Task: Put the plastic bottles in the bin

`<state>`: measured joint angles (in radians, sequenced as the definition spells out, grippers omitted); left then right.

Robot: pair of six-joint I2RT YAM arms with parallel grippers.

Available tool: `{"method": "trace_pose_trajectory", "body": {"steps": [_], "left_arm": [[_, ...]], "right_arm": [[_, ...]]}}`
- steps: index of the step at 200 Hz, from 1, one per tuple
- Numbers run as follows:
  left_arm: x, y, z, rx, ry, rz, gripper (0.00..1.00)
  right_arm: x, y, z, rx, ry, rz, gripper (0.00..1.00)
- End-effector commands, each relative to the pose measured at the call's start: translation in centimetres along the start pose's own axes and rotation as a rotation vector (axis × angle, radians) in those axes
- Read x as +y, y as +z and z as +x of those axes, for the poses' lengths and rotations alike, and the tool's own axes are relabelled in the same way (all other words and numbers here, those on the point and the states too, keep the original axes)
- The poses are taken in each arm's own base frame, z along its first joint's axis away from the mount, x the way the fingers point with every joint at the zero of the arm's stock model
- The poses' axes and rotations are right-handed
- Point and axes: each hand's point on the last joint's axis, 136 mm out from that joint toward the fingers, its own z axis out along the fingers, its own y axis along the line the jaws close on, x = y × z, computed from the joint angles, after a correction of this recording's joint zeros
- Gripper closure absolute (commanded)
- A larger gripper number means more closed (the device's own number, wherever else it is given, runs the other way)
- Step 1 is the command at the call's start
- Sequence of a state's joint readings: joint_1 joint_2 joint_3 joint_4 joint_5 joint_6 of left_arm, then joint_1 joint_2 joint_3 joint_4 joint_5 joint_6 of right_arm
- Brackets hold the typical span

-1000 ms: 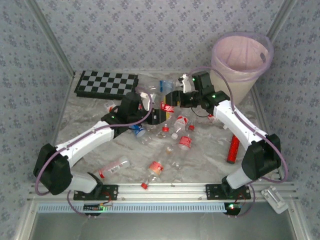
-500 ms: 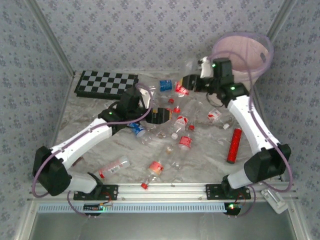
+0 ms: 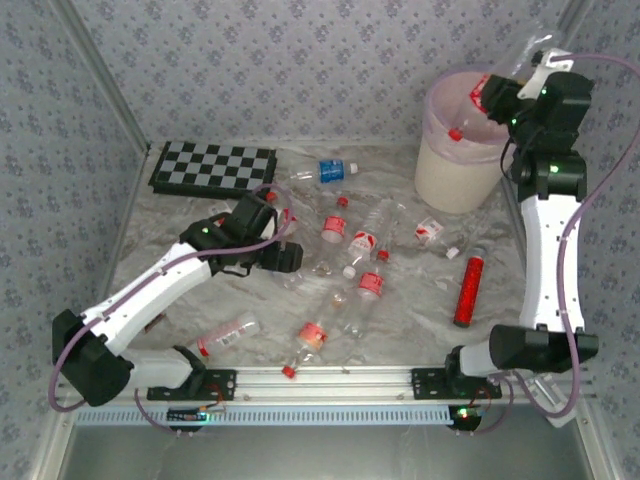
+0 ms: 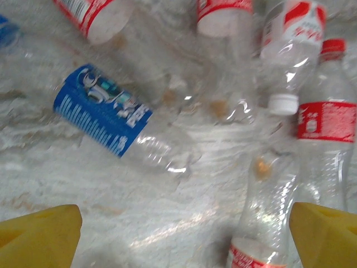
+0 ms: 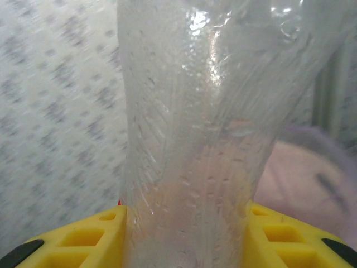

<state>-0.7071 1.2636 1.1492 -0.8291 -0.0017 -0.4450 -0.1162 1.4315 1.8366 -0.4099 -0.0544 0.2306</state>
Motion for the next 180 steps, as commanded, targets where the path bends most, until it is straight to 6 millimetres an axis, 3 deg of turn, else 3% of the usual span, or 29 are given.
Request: {"method": "trace_pose_trajectory", "body": {"steps": [1, 27, 47, 84, 107, 131, 180], "left_arm": [[1.1, -0.9, 1.1, 0.028, 0.005, -0.052, 0.04], [0.8, -0.9, 1.2, 0.029, -0.006, -0.038, 0.05], [0.8, -0.8, 1.1, 0.019, -0.018, -0.033, 0.05], [1.3, -0.4, -0.2, -0.045, -0.119, -0.069, 0.08], [1.9, -0.5, -1.9, -0.113, -0.122, -0.11, 0.08], [3.9, -0.4, -3.1, -0.155, -0.178, -0.183, 0.09], [9.4, 0.4, -3.3, -0.247, -0.54, -0.175, 0.13]], "right_arm": [[-3.2, 2.0, -2.3, -0.095, -0.065, 0.161, 0.73], [-4.8, 4.4, -2.3, -0.114, -0.165, 0.246, 0.74], [-5.4, 6.4, -1.2, -0.087, -0.259, 0.285, 0.75], [-6.5, 10.3, 2.9, 0.073, -0.341, 0.297, 0.75], [-7.4, 12.9, 6.7, 0.253, -0.327, 0.276, 0.76], [-8.1, 14.8, 10.8, 0.416, -0.294, 0.242, 0.76], [-9.7, 16.9, 17.0, 0.581, -0.265, 0.231, 0.75]]}}
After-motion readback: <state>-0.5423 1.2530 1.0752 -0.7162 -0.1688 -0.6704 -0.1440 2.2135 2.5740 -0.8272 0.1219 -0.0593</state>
